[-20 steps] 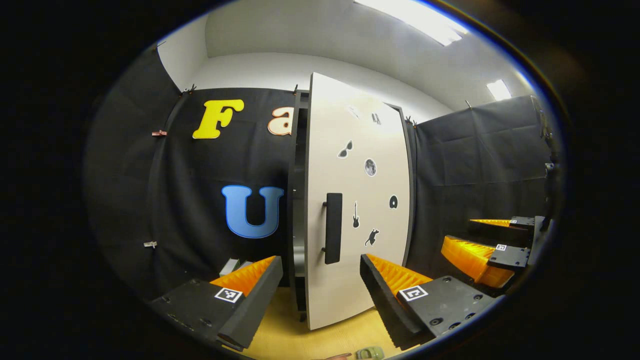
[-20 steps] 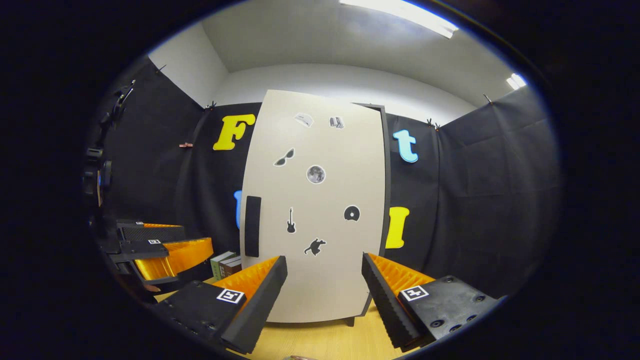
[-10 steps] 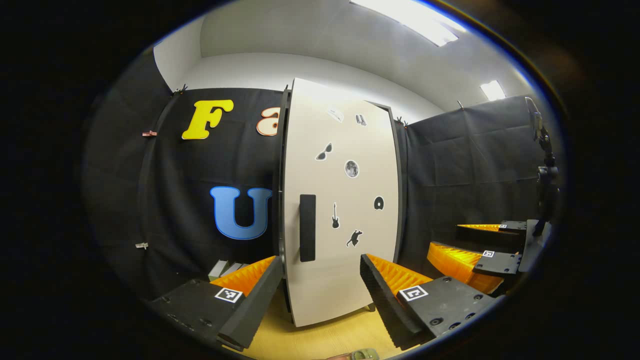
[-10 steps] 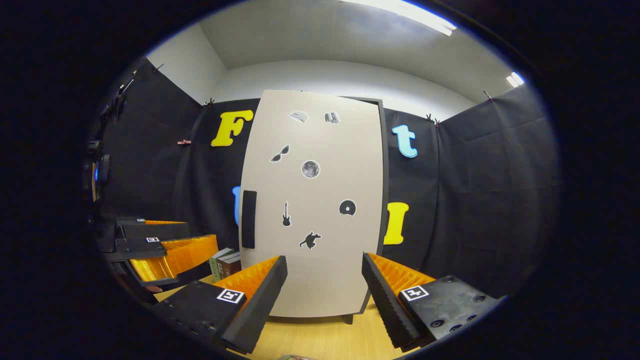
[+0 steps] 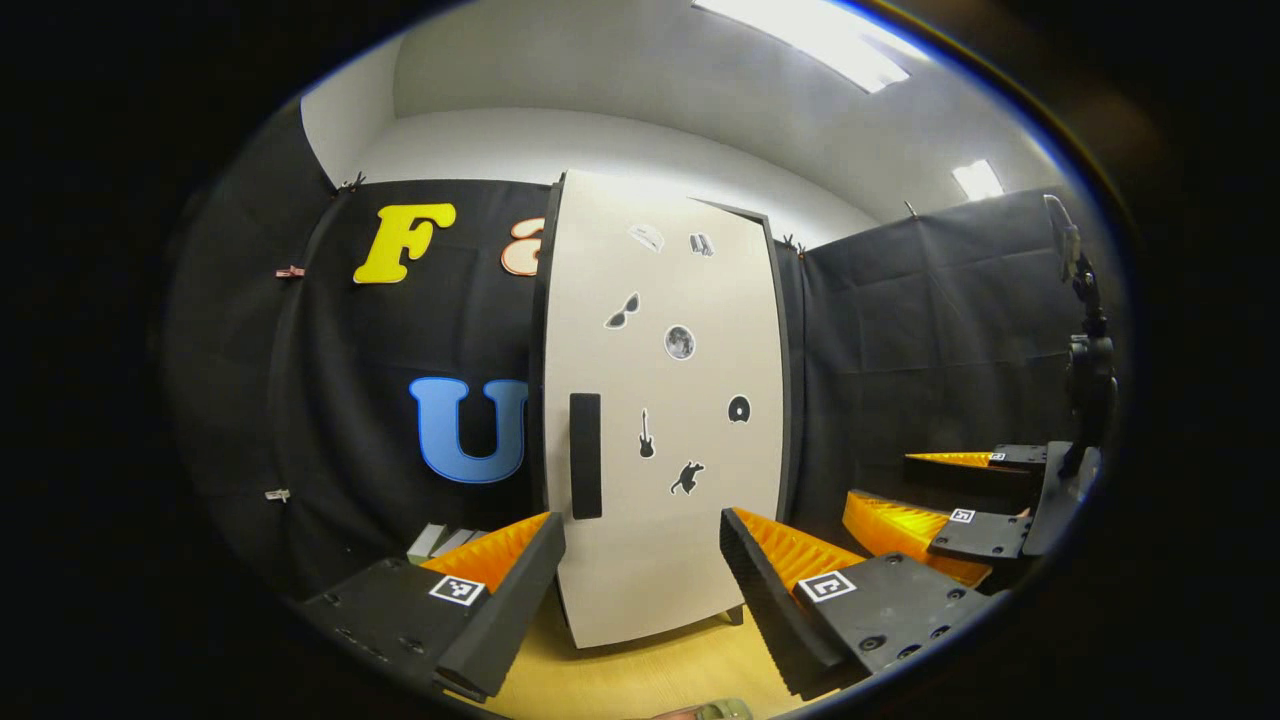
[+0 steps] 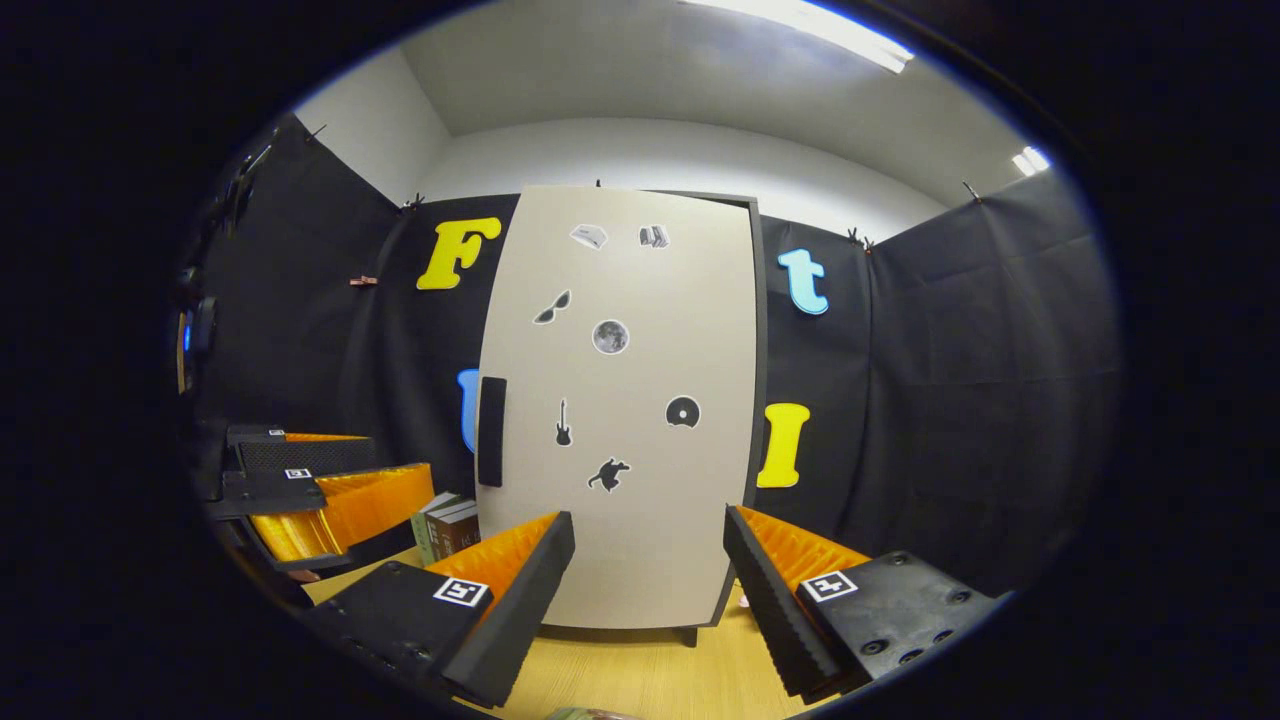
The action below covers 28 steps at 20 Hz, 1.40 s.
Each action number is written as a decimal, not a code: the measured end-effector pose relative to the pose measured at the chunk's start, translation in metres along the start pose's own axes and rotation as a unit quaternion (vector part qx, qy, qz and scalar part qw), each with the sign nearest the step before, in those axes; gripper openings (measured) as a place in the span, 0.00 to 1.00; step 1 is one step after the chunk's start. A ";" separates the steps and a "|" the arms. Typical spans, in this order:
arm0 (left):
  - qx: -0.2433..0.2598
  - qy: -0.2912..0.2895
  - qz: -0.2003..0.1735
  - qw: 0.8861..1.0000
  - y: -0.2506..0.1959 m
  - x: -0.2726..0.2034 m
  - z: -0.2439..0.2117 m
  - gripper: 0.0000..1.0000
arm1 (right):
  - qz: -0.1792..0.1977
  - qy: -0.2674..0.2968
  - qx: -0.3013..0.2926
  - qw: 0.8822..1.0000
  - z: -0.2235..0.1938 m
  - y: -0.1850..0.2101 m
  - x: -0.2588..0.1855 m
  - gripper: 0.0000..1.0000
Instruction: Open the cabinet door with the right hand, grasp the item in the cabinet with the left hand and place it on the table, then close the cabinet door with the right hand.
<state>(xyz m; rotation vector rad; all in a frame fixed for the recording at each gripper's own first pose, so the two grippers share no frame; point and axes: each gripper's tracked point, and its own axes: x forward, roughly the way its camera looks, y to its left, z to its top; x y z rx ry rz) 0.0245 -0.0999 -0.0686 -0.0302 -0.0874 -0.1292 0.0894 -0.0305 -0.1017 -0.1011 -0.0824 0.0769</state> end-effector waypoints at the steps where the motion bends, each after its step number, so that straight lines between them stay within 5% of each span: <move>1: -0.002 -0.002 -0.002 1.000 -0.001 0.000 0.001 0.97 | -0.001 0.000 0.000 1.000 0.000 -0.001 0.000 0.97; 15: 0.002 -0.001 -0.006 1.000 -0.003 -0.004 0.000 0.98 | -0.027 0.003 0.009 1.000 0.008 -0.013 -0.002 0.97; 28: 0.003 -0.009 0.000 1.000 0.003 -0.008 0.003 0.98 | -0.011 0.006 0.003 1.000 0.011 -0.003 -0.004 0.97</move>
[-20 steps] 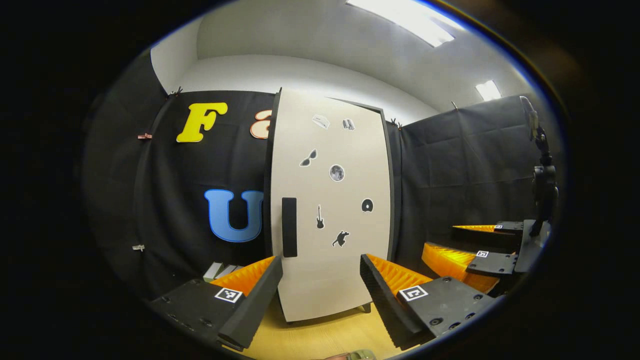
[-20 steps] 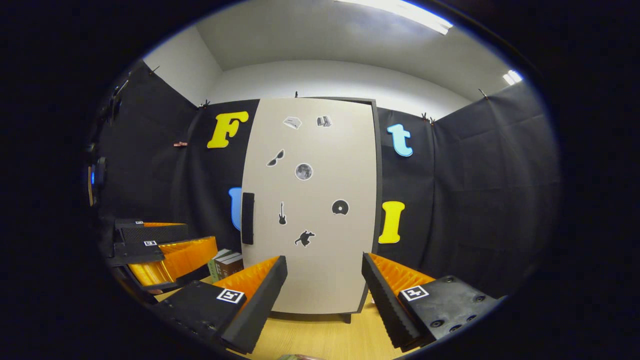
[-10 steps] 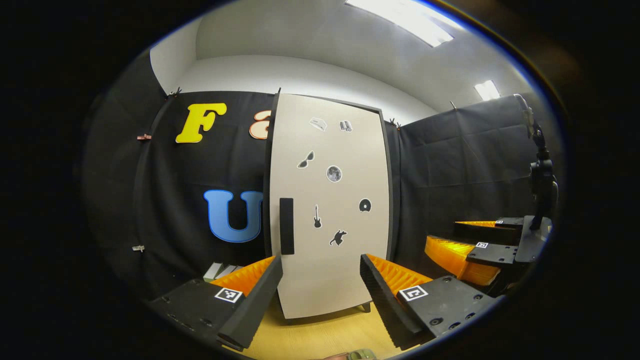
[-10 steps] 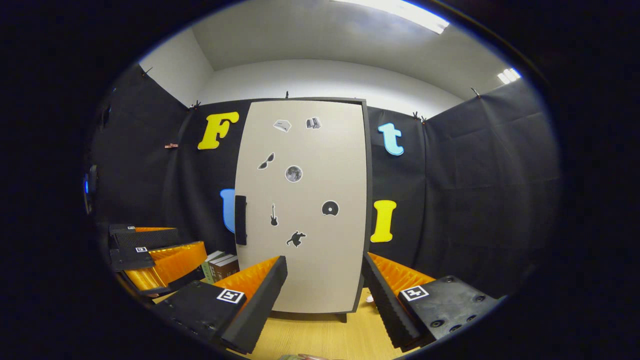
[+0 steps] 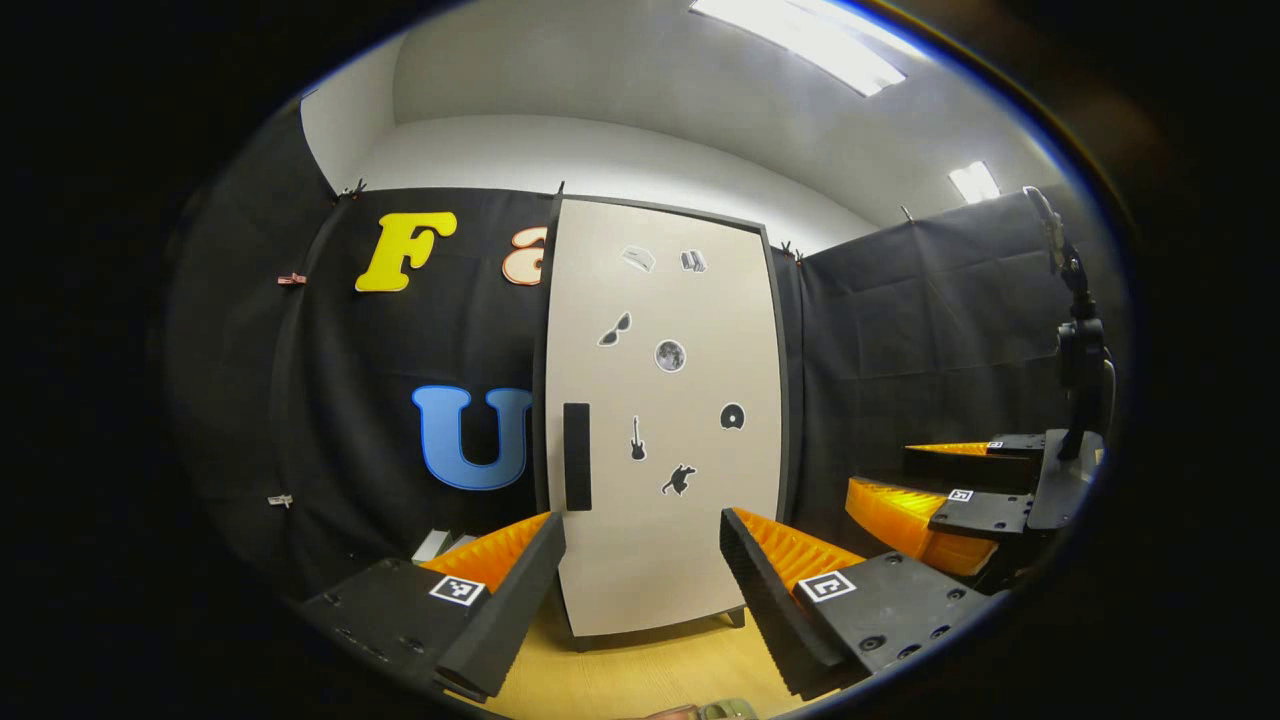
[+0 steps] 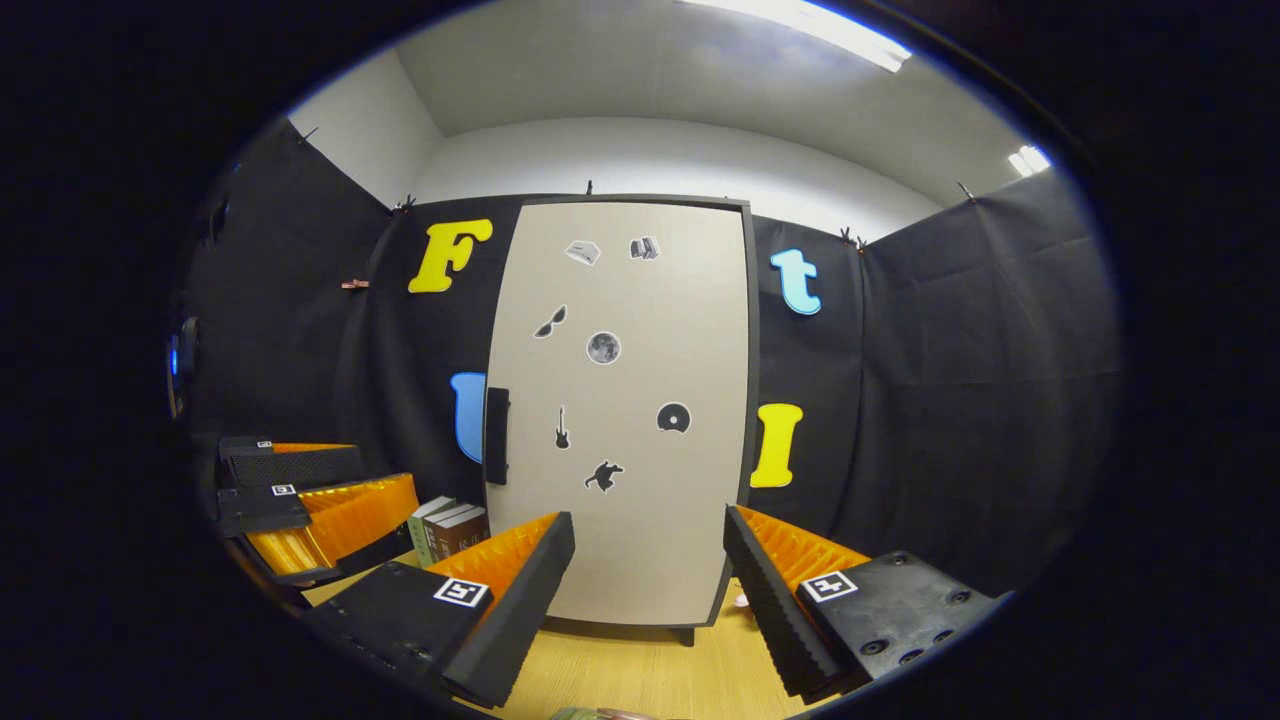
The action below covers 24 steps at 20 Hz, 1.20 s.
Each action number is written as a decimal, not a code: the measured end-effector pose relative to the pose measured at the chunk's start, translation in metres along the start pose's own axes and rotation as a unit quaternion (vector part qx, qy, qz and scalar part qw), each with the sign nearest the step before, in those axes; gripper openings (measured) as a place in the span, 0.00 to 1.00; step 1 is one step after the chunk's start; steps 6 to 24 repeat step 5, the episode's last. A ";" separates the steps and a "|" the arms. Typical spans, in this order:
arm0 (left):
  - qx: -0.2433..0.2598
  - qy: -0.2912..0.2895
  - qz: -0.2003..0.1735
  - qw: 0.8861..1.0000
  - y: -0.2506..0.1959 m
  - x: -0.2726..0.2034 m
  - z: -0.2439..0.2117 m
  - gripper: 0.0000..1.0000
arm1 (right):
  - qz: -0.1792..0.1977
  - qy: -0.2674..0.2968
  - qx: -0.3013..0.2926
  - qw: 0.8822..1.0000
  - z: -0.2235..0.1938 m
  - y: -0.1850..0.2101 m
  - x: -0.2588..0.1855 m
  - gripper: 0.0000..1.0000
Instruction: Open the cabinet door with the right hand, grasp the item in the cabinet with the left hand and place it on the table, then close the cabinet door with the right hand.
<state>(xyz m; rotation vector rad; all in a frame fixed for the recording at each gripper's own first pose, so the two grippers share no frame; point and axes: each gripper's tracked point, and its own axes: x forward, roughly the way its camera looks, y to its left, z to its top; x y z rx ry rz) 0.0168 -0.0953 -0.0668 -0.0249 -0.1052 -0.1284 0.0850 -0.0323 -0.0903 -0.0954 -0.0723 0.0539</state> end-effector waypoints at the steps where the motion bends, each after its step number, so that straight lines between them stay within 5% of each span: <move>1: 0.000 0.002 0.001 1.000 0.001 0.000 -0.002 0.98 | -0.003 -0.001 -0.001 1.000 0.001 -0.002 0.001 0.97; 24: -0.003 0.003 -0.002 1.000 -0.001 0.002 -0.006 0.98 | -0.008 -0.003 -0.002 1.000 0.002 -0.005 0.001 0.97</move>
